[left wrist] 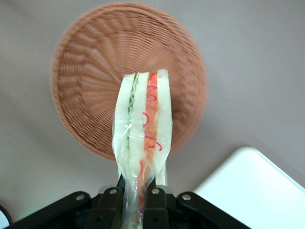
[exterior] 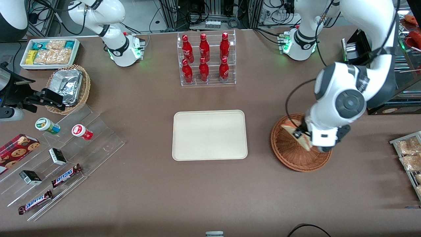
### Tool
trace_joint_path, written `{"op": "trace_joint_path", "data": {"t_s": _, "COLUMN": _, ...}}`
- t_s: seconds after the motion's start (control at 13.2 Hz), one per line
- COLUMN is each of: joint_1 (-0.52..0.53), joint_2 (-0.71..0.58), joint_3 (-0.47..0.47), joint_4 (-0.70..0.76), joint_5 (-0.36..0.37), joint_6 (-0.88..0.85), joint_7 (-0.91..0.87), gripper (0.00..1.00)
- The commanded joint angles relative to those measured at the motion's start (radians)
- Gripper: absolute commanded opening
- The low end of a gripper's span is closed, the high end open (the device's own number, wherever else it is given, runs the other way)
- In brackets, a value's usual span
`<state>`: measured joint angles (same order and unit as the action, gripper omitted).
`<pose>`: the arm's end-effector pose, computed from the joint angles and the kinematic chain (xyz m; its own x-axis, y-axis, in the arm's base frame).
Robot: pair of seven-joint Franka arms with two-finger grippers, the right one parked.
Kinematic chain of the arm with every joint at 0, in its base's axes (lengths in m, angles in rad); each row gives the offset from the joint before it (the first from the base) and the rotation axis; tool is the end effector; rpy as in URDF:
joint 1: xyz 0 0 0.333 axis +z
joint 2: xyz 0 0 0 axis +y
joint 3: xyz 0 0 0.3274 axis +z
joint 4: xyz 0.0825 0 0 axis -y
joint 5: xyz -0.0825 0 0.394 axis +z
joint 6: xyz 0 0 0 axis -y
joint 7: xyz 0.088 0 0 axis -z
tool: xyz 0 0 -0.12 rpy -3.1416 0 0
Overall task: Place sandwich from basket to tray
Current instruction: 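Carry the held sandwich with the left gripper over the cream tray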
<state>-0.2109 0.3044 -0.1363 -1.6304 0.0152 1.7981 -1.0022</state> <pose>0.6096 -0.2107 0.4282 0.7873 0.6094 -0.0942 0.6018 -0.7926 -0.0981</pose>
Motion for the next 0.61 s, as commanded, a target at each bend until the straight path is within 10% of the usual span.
{"op": "trace_joint_path", "data": {"t_s": 0.0, "joint_1": -0.001, "joint_2": 0.048, "joint_3": -0.100, "joint_4": 0.076, "joint_5": 0.020, "joint_6": -0.017, "joint_7": 0.049, "gripper": 0.00}}
{"op": "trace_joint_path", "data": {"t_s": 0.53, "joint_1": -0.030, "joint_2": 0.208, "joint_3": -0.302, "joint_4": 0.121, "joint_5": 0.178, "joint_6": 0.083, "joint_7": 0.119, "gripper": 0.00}}
